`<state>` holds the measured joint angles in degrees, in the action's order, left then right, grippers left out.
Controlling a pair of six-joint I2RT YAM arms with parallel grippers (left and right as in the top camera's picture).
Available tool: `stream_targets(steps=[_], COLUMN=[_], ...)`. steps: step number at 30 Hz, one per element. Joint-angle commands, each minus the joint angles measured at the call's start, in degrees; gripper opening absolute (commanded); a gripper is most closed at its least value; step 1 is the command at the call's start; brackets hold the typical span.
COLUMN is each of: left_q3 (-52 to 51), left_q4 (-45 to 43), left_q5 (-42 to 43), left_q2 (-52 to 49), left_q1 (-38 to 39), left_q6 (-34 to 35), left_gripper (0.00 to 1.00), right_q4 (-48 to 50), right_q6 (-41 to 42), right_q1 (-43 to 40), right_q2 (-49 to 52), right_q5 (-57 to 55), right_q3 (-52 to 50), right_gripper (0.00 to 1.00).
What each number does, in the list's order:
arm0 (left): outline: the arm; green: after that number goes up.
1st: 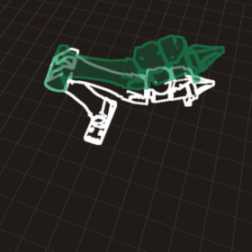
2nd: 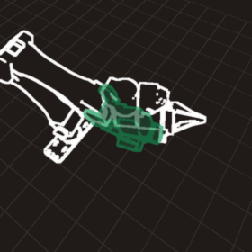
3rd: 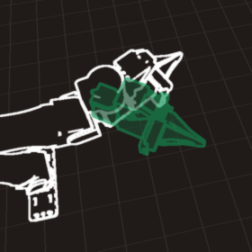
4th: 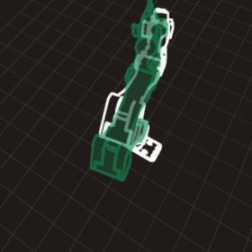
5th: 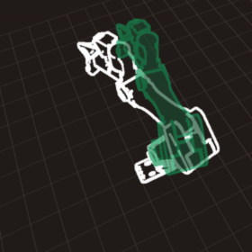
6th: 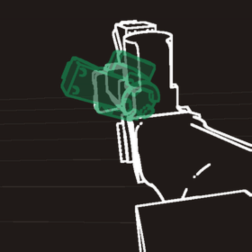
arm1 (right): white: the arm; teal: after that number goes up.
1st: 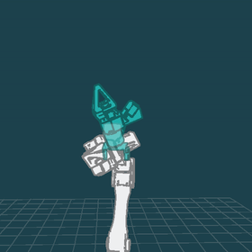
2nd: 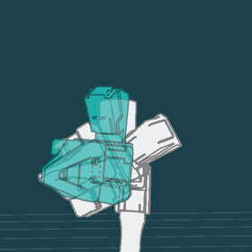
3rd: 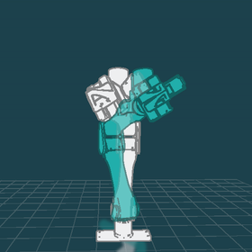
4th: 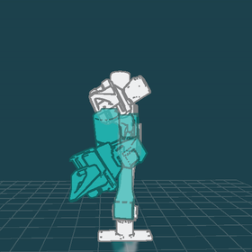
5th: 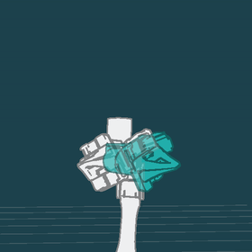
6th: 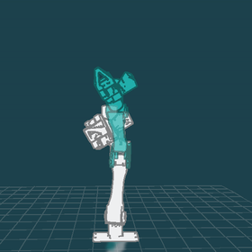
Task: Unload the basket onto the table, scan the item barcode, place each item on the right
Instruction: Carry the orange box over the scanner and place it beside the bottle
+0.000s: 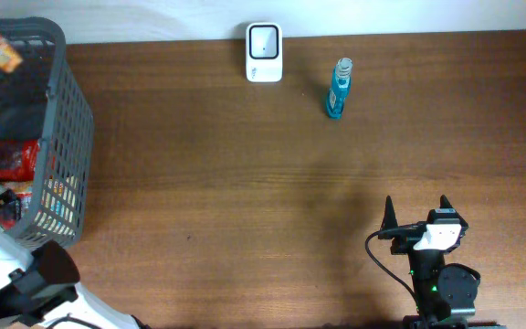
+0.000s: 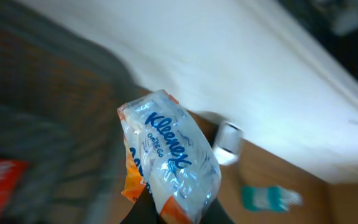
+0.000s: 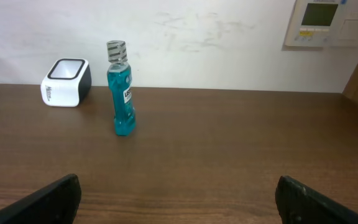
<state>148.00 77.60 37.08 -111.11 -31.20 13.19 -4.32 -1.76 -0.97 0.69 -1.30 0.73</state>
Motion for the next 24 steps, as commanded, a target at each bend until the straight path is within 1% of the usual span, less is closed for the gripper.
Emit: stream_targets(steps=[1, 4, 8, 10, 14, 16, 19, 22, 24], left_q3=[1.05, 1.03, 1.03, 1.01, 0.96, 0.96, 0.96, 0.96, 0.96], left_q4=[-0.7, -1.79, -2.25, -2.1, -2.91, -3.69, -5.2, -8.07, -9.33], left_q5=[8.5, 5.99, -5.46, -13.07, -23.78, -26.53, -28.2, -28.35, -28.37], left_q2=[0.11, -0.09, -0.7, -1.81, -5.44, -7.89, -11.63, -16.24, -18.99], left_q1=[7.26, 13.18, 21.55, 27.85, 38.03, 41.68, 45.33, 48.63, 50.42], left_q6=[1.77, 1.77, 1.77, 1.77, 1.77, 1.79, 1.79, 1.84, 3.13], left_gripper=[0.0, 0.0, 0.0, 0.0, 0.0, 0.0, 0.0, 0.0, 0.0], right_q4=[-0.26, -0.24, -0.24, -0.24, -0.24, -0.26, -0.26, -0.24, -0.24], right_q6=[0.04, 0.04, 0.04, 0.04, 0.04, 0.04, 0.04, 0.04, 0.04], right_q1=[-0.26, -0.26, -0.26, -0.26, -0.26, -0.26, -0.26, -0.26, -0.26], right_q2=[-0.33, -0.33, -0.33, -0.33, -0.33, -0.33, -0.33, -0.33, -0.33], right_q5=[-0.7, -0.7, -0.7, -0.7, -0.72, -0.7, -0.7, -0.7, -0.7], right_q3=[-0.42, -0.42, -0.42, -0.42, -0.42, -0.42, -0.42, -0.42, -0.42], right_gripper=[0.99, 0.99, 0.98, 0.98, 0.99, 0.98, 0.98, 0.98, 0.99])
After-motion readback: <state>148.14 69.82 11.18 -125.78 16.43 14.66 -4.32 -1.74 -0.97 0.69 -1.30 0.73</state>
